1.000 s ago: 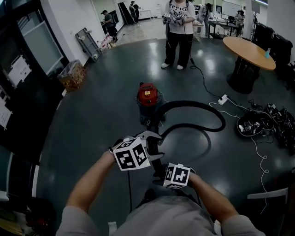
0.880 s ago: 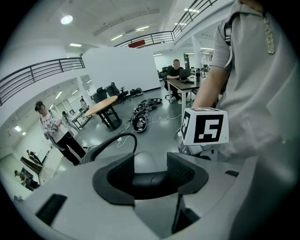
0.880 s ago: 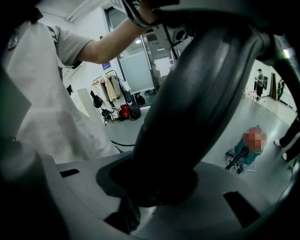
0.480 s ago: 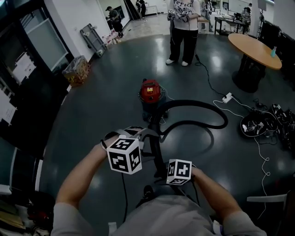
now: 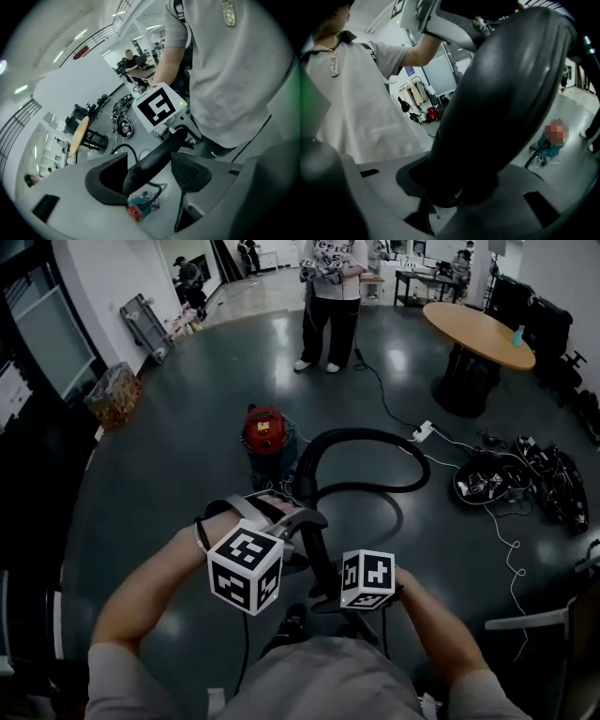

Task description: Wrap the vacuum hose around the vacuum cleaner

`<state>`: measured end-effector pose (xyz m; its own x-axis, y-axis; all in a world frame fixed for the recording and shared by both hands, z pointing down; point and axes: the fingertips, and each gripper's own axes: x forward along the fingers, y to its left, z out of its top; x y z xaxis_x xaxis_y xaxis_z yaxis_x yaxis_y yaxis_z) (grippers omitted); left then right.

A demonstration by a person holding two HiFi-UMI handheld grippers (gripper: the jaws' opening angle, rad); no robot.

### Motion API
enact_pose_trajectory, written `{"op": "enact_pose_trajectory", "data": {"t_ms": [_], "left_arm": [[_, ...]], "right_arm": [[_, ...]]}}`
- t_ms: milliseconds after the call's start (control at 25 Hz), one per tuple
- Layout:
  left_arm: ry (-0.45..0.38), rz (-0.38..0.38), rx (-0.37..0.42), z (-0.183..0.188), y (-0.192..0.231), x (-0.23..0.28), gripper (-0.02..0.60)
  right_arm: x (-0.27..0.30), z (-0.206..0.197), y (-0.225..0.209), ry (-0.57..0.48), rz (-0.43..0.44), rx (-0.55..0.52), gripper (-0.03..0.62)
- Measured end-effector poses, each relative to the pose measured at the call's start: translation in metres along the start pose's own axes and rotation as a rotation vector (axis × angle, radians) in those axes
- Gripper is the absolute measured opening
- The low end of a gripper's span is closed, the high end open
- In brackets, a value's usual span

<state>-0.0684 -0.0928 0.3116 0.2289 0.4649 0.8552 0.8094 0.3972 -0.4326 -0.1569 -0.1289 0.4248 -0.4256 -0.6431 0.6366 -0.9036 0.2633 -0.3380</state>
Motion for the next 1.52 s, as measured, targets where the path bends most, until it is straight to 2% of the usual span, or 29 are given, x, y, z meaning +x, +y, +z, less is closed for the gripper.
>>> {"op": "enact_pose_trajectory", "data": {"t_ms": [160,240,320,440,560,640,840,1080,1240,1520], "left_arm": [[0.063,-0.104,0.303,-0.003,-0.008,0.028,0.281],[0.087,-0.149,0.425,-0.013,-0.014,0.047,0.281],[0.051,-0.157,0.491,-0.016,-0.015,0.061,0.281],[-0.022,-0.125,0.544,-0.01,-0.01,0.068,0.281],[-0.026,-0.086,0.662,-0.011,0.002,0.083,0.274],[-0.031,-0.101,0.721,-0.011,0.005,0.096,0.235],[-0.089,-0.181,0.749,-0.007,-0.006,0.106,0.222],[-0.079,-0.266,0.753,-0.005,-0.015,0.104,0.215],[-0.074,-0.353,0.702,-0.01,-0.026,0.098,0.209],[-0.063,-0.471,0.555,-0.024,-0.05,0.092,0.201]], "right_arm": [[-0.003,-0.017,0.0,0.08,-0.022,0.101,0.118],[-0.005,-0.02,-0.003,0.087,-0.041,0.145,0.118],[-0.004,-0.02,-0.008,0.068,-0.083,0.191,0.118],[-0.001,-0.018,-0.016,0.036,-0.145,0.259,0.118],[-0.005,-0.022,-0.026,0.027,-0.194,0.35,0.118],[-0.007,-0.03,-0.028,0.037,-0.226,0.43,0.118],[-0.004,-0.048,-0.027,0.098,-0.333,0.549,0.118],[-0.008,-0.069,-0.031,0.236,-0.516,0.605,0.118],[-0.007,-0.068,-0.027,0.279,-0.581,0.596,0.118],[-0.017,-0.065,-0.023,0.343,-0.737,0.525,0.118]]}}
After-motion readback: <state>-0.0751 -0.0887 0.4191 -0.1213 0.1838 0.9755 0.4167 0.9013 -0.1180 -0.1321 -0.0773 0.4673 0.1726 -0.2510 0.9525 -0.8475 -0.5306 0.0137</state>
